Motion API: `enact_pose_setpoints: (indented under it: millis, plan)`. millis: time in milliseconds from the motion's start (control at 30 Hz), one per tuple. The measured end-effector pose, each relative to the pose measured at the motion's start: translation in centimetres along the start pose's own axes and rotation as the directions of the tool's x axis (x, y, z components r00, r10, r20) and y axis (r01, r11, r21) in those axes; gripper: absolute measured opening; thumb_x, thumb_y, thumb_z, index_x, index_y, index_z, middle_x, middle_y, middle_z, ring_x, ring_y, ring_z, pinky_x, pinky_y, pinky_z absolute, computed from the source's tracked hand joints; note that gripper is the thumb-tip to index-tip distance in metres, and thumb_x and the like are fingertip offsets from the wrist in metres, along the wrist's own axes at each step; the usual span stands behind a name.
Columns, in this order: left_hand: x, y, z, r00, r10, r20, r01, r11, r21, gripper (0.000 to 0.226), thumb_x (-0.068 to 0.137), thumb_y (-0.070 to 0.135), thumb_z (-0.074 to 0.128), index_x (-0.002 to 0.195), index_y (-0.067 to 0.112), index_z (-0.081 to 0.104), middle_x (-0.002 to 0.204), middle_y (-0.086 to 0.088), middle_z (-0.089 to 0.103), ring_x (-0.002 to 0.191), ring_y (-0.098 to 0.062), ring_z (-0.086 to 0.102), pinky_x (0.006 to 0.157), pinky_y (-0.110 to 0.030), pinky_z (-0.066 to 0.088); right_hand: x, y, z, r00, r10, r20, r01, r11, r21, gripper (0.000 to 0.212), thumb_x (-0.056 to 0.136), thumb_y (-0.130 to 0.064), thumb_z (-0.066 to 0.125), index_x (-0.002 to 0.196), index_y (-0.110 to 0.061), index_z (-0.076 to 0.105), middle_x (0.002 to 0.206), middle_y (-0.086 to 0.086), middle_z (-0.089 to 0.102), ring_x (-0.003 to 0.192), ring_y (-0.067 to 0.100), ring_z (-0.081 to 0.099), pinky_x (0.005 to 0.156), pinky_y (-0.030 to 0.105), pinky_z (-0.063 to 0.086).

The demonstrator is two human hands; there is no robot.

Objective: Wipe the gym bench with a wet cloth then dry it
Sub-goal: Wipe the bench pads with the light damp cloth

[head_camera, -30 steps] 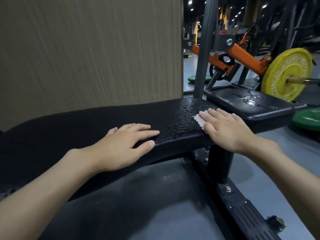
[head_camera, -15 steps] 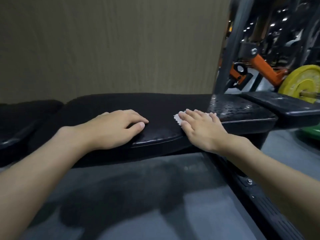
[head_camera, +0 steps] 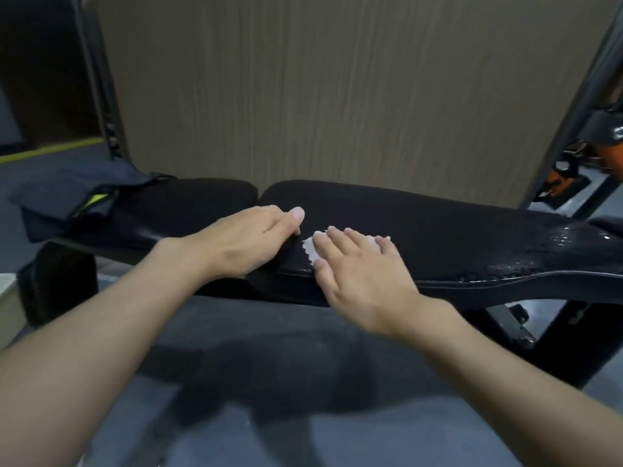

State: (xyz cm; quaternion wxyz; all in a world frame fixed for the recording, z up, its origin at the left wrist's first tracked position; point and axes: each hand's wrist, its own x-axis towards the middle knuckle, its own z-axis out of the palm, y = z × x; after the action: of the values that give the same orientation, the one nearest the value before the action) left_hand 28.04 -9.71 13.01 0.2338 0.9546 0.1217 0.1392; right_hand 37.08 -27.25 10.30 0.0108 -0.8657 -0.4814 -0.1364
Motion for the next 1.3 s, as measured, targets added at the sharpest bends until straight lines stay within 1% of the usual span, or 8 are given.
enact_pose_setpoints:
  millis: [133,233,333,400,500,667,967,1300]
  plan:
    - [-0.6,-1.5,-0.6,0.999,-0.036,-0.016,0.032,0.979,-0.2,0.063,0.096,0.066,0.017,0.113,0.024,0.06,0.109,0.007,0.067,0.102,-0.01,0.062,0.096,-0.043,0.048,2.1,-6.5,1.8,0.978,-0.096,-0.183,0.093,0.995,-0.025,0.065,0.095,-0.043,0.013,0.13,-0.015,0.06,0.136,0.009,0.056,0.126,0.034,0.048,0.101,0.063,0.032]
    - [-0.5,-1.9,-0.8,0.998,-0.069,-0.007,0.064,0.95,-0.306,0.062,0.096,0.068,0.017,0.128,0.032,0.055,0.12,0.012,0.063,0.112,-0.007,0.058,0.101,-0.038,0.045,3.2,-9.7,3.6,0.955,-0.143,-0.259,0.106,0.983,-0.151,0.05,0.097,-0.039,0.031,0.114,-0.015,0.072,0.118,0.011,0.063,0.114,0.037,0.047,0.1,0.06,0.033]
    - [-0.4,-2.2,-0.9,0.999,-0.045,-0.02,0.037,0.949,-0.314,0.064,0.096,0.067,0.015,0.137,0.033,0.05,0.124,0.014,0.061,0.116,-0.003,0.055,0.105,-0.035,0.04,2.9,-8.2,5.1,0.894,-0.276,-0.354,0.188,0.946,-0.262,0.037,0.098,-0.026,0.043,0.121,-0.012,0.068,0.129,0.013,0.059,0.126,0.039,0.044,0.102,0.06,0.034]
    - [-0.5,-2.2,-0.7,0.999,-0.031,-0.019,0.024,0.953,-0.302,0.065,0.095,0.068,0.014,0.136,0.033,0.051,0.125,0.014,0.06,0.115,-0.001,0.056,0.106,-0.035,0.039,1.3,-5.3,5.9,0.836,-0.334,-0.435,0.228,0.933,-0.277,0.043,0.096,-0.017,0.043,0.137,-0.014,0.057,0.143,0.012,0.053,0.134,0.035,0.045,0.106,0.056,0.035]
    - [-0.5,-1.9,-0.3,1.0,0.007,-0.01,-0.009,0.974,-0.225,0.067,0.094,0.069,0.012,0.133,0.034,0.054,0.131,0.011,0.058,0.126,-0.006,0.049,0.114,-0.037,0.03,-2.3,0.1,6.9,0.818,-0.243,-0.521,0.095,0.951,-0.295,0.058,0.094,-0.018,0.045,0.151,-0.023,0.038,0.152,0.006,0.045,0.139,0.028,0.043,0.111,0.049,0.034]
    - [-0.2,0.3,0.8,0.999,0.021,0.026,-0.019,0.999,-0.048,0.07,0.093,0.072,0.01,0.123,0.033,0.061,0.128,0.015,0.058,0.126,-0.01,0.048,0.114,-0.044,0.029,-2.7,0.8,7.7,0.741,0.003,-0.672,-0.098,0.99,-0.103,0.049,0.093,-0.024,0.051,0.14,-0.01,0.054,0.139,0.006,0.058,0.131,0.027,0.052,0.11,0.058,0.031]
    - [1.9,5.2,3.6,0.997,0.036,0.073,-0.025,0.989,-0.148,0.073,0.089,0.074,0.015,0.121,0.031,0.064,0.114,0.018,0.064,0.109,0.007,0.056,0.102,-0.028,0.04,-2.1,1.4,8.8,0.714,-0.183,-0.676,0.025,0.971,-0.237,0.05,0.095,-0.022,0.044,0.144,-0.014,0.05,0.141,0.005,0.056,0.135,0.025,0.048,0.113,0.051,0.033]
    - [4.0,8.6,6.5,0.987,0.145,0.067,-0.138,0.986,-0.095,0.085,0.079,0.084,0.01,0.118,0.033,0.065,0.119,0.02,0.062,0.116,0.003,0.053,0.108,-0.034,0.038,-5.3,10.0,9.6,0.652,-0.057,-0.756,-0.072,0.988,-0.137,0.047,0.097,-0.033,0.04,0.141,-0.017,0.045,0.139,0.006,0.057,0.131,0.027,0.052,0.111,0.053,0.034]
